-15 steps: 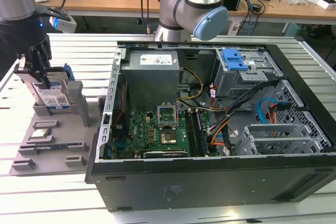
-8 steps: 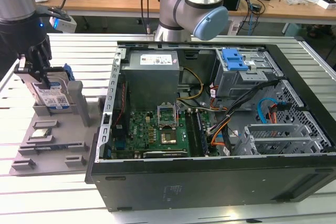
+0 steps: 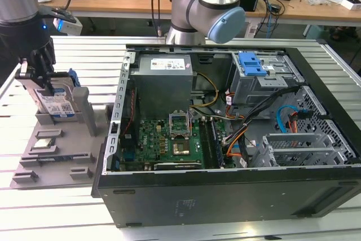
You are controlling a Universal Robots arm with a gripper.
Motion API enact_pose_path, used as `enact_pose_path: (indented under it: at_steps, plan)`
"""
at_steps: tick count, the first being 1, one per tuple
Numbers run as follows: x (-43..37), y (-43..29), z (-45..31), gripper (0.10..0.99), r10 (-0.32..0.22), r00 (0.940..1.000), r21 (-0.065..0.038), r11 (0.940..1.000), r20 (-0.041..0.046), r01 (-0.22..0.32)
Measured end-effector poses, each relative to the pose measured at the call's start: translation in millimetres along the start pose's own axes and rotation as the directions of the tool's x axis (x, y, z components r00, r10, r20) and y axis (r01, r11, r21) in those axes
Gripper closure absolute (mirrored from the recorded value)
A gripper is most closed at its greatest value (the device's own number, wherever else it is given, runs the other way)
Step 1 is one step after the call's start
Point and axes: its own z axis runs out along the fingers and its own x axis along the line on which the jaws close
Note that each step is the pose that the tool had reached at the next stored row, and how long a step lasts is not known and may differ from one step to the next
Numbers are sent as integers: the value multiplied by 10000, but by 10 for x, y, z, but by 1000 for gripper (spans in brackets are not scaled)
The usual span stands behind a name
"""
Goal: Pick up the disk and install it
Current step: 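Pick up the disk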
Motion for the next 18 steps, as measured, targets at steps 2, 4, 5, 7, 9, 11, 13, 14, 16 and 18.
enact_pose_path:
  at_steps: [2,4,5,7,9,11,13,14,16,18]
  plan:
    - [0,1,-20,725,0,10000,-3,10000,-2,0]
    - [0,3,-55,725,0,10000,-3,10000,-1,0]
    - [-1,4,-79,725,0,10000,-3,10000,-1,0]
    - [-1,5,-111,725,0,10000,-3,10000,-1,0]
    - [-2,6,-147,725,0,10000,-3,10000,-2,0]
    - [-3,8,-210,725,0,10000,-4,10000,-2,0]
    - [-3,9,-242,725,0,10000,-4,10000,-2,0]
    - [-4,10,-267,725,0,10000,-4,10000,-1,0]
    - [-4,11,-300,725,-1,10000,-4,10000,-1,1]
    - [-5,12,-338,725,0,10000,-4,10000,-2,0]
